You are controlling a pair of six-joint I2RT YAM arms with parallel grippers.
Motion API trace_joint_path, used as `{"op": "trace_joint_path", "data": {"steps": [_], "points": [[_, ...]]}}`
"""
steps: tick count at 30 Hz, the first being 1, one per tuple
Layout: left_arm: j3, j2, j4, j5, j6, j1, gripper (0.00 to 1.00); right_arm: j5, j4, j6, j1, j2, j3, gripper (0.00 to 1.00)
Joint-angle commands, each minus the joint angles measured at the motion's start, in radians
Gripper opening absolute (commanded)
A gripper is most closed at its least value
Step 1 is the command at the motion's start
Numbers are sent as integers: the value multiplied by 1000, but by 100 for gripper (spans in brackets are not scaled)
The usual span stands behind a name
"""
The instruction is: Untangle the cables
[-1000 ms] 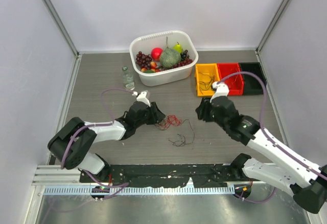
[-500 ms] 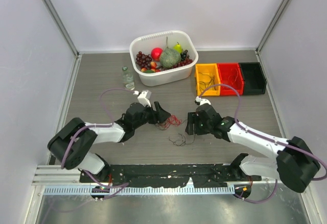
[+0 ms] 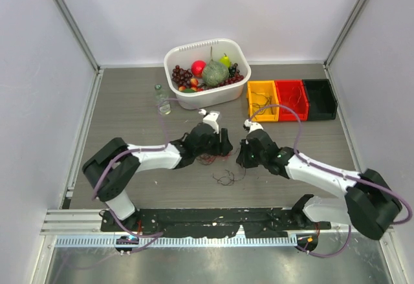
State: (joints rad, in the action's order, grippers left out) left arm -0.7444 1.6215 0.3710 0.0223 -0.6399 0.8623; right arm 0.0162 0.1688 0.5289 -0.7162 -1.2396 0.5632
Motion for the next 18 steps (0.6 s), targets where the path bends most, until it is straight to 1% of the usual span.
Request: {"op": "trace_joint_path", "data": {"steps": [1, 3, 6, 8, 12, 18], "points": [[-192, 125, -295, 172, 51, 32, 58, 30, 47, -23, -3, 188, 84, 1], [-263, 178, -400, 223, 36, 30, 55, 50, 101, -33, -2, 259, 128, 1], [-297, 199, -446, 249, 23, 26, 53, 80, 195, -53, -2, 347, 204, 1], [-261, 164, -420, 269, 6, 20, 52, 109, 251, -73, -3, 390, 294, 1], [-126, 55, -290, 268, -33, -11, 52, 186, 348, -109, -3, 442, 412, 1], [-79, 6, -251, 275, -47, -23, 50, 287, 428, -150, -2, 454, 524, 1]]}}
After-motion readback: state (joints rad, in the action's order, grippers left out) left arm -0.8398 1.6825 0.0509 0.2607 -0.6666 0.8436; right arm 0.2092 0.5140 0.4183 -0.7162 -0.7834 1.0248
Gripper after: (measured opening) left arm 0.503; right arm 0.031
